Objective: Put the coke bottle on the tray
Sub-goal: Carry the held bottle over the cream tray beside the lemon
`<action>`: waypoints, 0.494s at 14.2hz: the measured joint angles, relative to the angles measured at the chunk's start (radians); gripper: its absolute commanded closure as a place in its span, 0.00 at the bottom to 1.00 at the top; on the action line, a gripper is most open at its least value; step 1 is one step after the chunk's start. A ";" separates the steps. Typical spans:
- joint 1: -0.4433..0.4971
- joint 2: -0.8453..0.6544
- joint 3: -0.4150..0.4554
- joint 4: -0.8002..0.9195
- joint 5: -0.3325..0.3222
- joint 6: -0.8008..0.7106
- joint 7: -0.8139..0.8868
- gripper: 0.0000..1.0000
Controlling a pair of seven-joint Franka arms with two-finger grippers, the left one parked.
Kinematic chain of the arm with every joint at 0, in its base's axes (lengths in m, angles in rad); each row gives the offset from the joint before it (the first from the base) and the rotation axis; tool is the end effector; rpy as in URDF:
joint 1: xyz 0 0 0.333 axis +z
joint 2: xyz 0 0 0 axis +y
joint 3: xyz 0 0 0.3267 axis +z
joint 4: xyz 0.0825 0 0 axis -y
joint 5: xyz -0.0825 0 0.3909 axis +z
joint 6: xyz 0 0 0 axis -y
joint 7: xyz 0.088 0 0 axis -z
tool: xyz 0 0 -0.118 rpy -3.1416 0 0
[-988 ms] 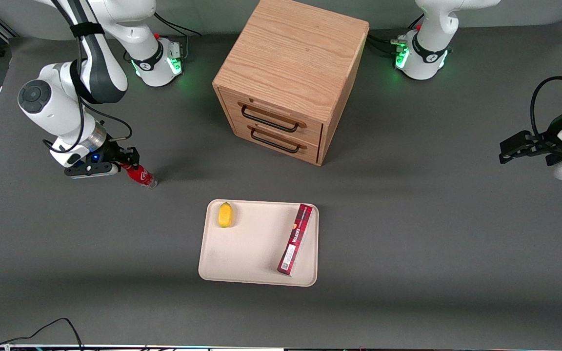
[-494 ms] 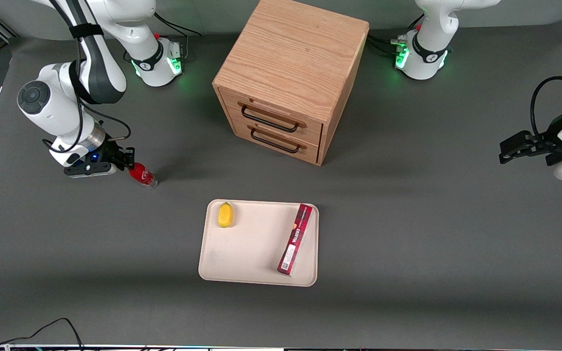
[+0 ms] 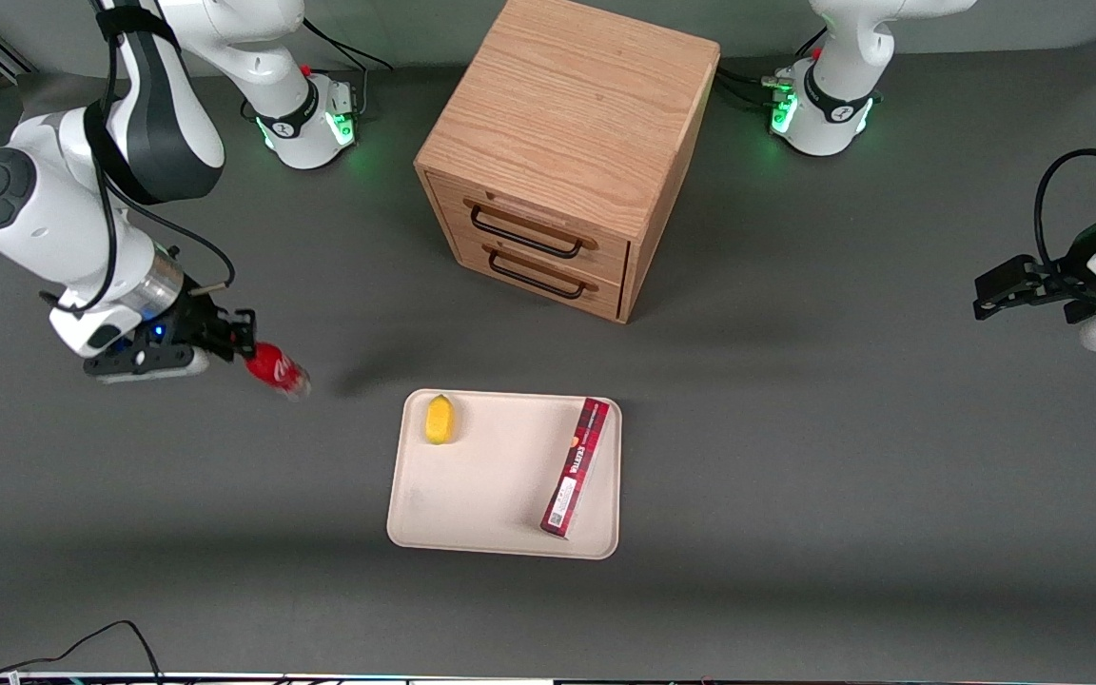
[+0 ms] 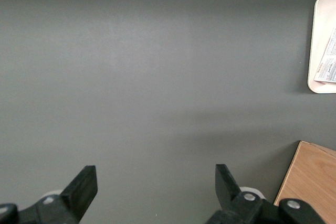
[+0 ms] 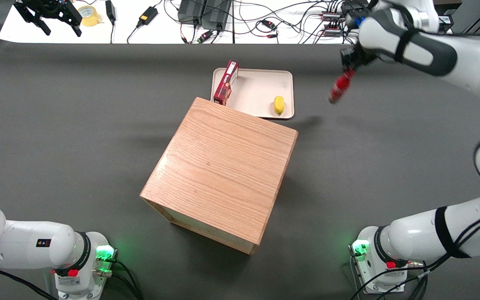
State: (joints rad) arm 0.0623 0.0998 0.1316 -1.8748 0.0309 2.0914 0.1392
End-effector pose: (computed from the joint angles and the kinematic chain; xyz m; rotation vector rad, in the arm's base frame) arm 0.5962 0.1168 0.4657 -3.0768 -0.0608 -0.1682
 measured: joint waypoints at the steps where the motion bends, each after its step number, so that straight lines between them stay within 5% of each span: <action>1: 0.025 0.060 0.006 0.085 0.000 0.000 0.040 1.00; 7: 0.180 0.443 0.006 0.510 0.001 0.005 0.219 1.00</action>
State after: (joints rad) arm 0.2420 0.5431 0.1373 -1.3651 0.0315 2.0963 0.3581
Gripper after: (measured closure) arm 0.709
